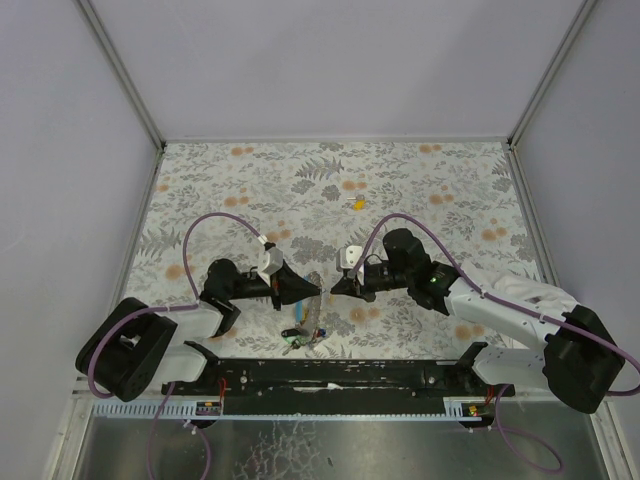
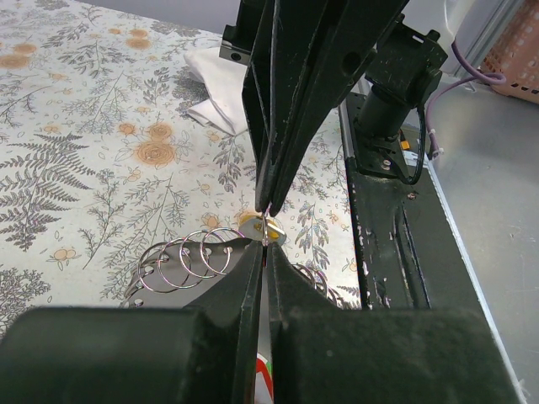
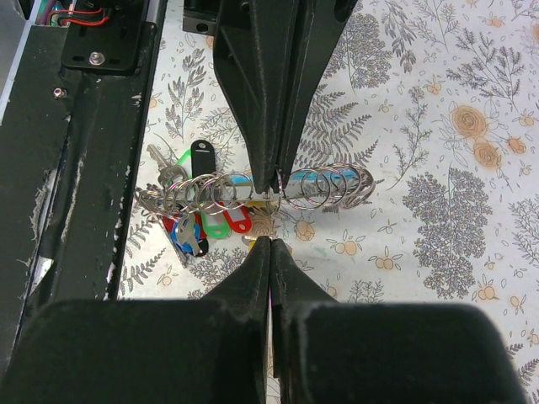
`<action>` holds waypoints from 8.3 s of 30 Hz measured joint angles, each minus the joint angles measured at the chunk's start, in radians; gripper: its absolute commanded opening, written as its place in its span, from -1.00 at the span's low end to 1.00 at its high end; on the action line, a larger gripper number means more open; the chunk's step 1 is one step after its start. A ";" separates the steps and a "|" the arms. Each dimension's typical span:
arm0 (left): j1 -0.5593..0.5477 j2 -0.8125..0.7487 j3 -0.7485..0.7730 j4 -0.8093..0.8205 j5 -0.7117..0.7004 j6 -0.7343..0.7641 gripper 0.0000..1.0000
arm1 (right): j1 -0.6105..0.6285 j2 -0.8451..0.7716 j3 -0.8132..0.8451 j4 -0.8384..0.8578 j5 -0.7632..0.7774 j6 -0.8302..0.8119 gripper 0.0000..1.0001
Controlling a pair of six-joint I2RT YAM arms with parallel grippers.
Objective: Put the keys on the keyring
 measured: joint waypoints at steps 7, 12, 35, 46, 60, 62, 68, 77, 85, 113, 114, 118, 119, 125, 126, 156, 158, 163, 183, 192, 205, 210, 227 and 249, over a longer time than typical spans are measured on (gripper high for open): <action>0.000 0.000 0.000 0.000 0.000 0.000 -1.00 | 0.000 0.000 0.000 0.000 -0.003 0.000 -1.00; 0.000 0.000 0.002 0.000 0.001 0.000 -1.00 | 0.000 0.000 0.000 0.000 -0.003 0.000 -1.00; 0.000 0.013 0.014 0.002 0.024 -0.001 -1.00 | 0.000 -0.005 0.000 0.001 -0.014 0.000 -1.00; 0.000 0.023 0.017 0.007 0.027 -0.002 -1.00 | 0.000 -0.005 0.000 0.001 -0.024 0.000 -1.00; 0.000 0.020 0.017 0.004 0.026 -0.001 -1.00 | 0.000 -0.005 0.000 0.000 -0.026 0.001 -1.00; 0.000 0.017 0.017 0.000 0.026 0.000 -1.00 | 0.000 -0.005 0.000 0.000 -0.025 0.001 -1.00; 0.000 0.013 0.017 -0.004 0.026 0.000 -1.00 | 0.001 -0.006 0.000 0.000 -0.020 0.001 -1.00; 0.000 0.011 0.017 -0.007 0.026 0.000 -1.00 | 0.001 -0.013 0.000 0.000 -0.019 0.002 -1.00; 0.000 0.011 0.017 -0.007 0.026 0.000 -1.00 | 0.001 -0.013 0.000 0.000 -0.019 0.004 -1.00; -0.016 0.011 0.018 -0.008 0.026 0.000 -1.00 | 0.010 0.009 0.000 0.038 -0.019 0.049 -1.00; -0.016 0.011 0.018 -0.008 0.026 0.000 -1.00 | 0.011 0.009 0.000 0.038 -0.018 0.048 -1.00; -0.016 0.011 0.018 -0.013 0.013 -0.002 -1.00 | 0.016 0.009 0.000 0.038 -0.008 0.047 -1.00; -0.016 0.011 0.018 -0.016 0.006 -0.005 -1.00 | 0.017 0.008 0.000 0.037 -0.001 0.045 -1.00; -0.021 0.011 0.023 -0.024 -0.028 -0.028 -1.00 | 0.022 -0.011 0.000 0.023 0.031 0.037 -1.00; -0.021 0.011 0.027 -0.026 -0.029 -0.031 -1.00 | 0.022 -0.016 0.000 0.020 0.035 0.036 -1.00; -0.024 -0.033 0.064 -0.181 -0.072 -0.023 -1.00 | 0.048 -0.036 0.000 -0.001 0.130 -0.004 -1.00; -0.024 -0.034 0.064 -0.183 -0.074 -0.023 -1.00 | 0.048 -0.039 0.000 -0.001 0.132 -0.004 -1.00; -0.026 -0.035 0.064 -0.185 -0.077 -0.023 -1.00 | 0.048 -0.052 0.000 -0.004 0.138 -0.004 -1.00; -0.041 0.135 -0.016 0.175 -0.217 -0.351 -1.00 | 0.065 -0.001 0.000 -0.001 0.140 -0.010 -1.00; -0.052 0.133 -0.020 0.222 -0.254 -0.364 -1.00 | 0.072 -0.006 -0.030 0.078 0.165 0.021 -0.85; -0.064 0.125 -0.022 0.240 -0.271 -0.364 -1.00 | 0.079 -0.012 -0.065 0.135 0.188 0.045 -0.68; -0.069 0.124 -0.022 0.241 -0.271 -0.363 -1.00 | 0.080 -0.017 -0.076 0.150 0.210 0.046 -0.67; -0.080 0.124 -0.022 0.249 -0.278 -0.363 -0.94 | 0.080 -0.024 -0.089 0.179 0.233 0.061 -1.00; -0.058 -0.033 0.010 0.042 -0.250 -0.228 -0.25 | 0.080 -0.080 0.019 -0.072 0.272 -0.038 -1.00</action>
